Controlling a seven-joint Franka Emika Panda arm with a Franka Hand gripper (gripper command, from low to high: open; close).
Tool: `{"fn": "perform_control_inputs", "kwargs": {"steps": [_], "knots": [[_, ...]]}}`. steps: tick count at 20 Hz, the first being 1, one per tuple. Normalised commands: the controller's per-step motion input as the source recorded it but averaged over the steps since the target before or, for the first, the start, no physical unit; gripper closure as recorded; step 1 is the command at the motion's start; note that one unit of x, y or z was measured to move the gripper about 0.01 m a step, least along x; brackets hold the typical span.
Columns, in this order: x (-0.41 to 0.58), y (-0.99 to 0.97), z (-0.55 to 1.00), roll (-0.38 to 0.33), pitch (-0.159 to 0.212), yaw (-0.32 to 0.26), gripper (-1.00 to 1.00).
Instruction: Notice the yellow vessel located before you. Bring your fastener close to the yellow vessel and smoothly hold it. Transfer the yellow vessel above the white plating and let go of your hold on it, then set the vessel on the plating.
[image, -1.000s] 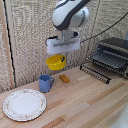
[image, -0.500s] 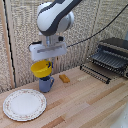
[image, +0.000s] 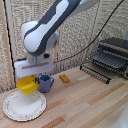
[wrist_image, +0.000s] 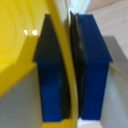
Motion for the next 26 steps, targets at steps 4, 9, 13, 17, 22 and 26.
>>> {"fn": "perform_control_inputs", "kwargs": {"steps": [4,9,13,17,22,26], "knots": [[0.365,0.05,-0.44,-0.044,0.000,0.002,1.00],[0.375,0.01,-0.31,-0.007,-0.013,0.001,1.00],[0.301,0.00,-0.16,0.000,-0.021,-0.003,1.00],[0.001,0.03,0.14,0.003,-0.050,-0.032,-1.00],[0.000,-0.04,0.42,0.019,-0.021,-0.011,-1.00],[0.000,-0.24,0.40,0.063,-0.039,0.009,-1.00]]}}
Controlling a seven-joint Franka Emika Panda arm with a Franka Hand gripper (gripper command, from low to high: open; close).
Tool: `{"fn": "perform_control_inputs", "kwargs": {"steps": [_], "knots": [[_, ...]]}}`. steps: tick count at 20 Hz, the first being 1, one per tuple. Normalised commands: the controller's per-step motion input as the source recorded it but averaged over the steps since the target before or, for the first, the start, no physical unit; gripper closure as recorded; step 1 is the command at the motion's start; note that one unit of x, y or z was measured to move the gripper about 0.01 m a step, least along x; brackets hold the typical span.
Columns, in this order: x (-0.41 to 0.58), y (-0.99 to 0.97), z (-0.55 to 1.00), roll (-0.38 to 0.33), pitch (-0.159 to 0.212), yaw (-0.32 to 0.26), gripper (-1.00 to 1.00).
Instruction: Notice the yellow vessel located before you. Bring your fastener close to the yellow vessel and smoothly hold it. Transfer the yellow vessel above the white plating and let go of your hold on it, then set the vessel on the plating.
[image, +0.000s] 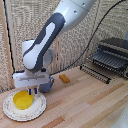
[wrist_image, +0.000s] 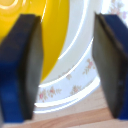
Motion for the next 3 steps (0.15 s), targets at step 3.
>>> {"fn": "perform_control_inputs", "kwargs": {"steps": [3], "knots": [[0.073,-0.33,0.58,0.073,-0.010,0.045,-1.00]]}}
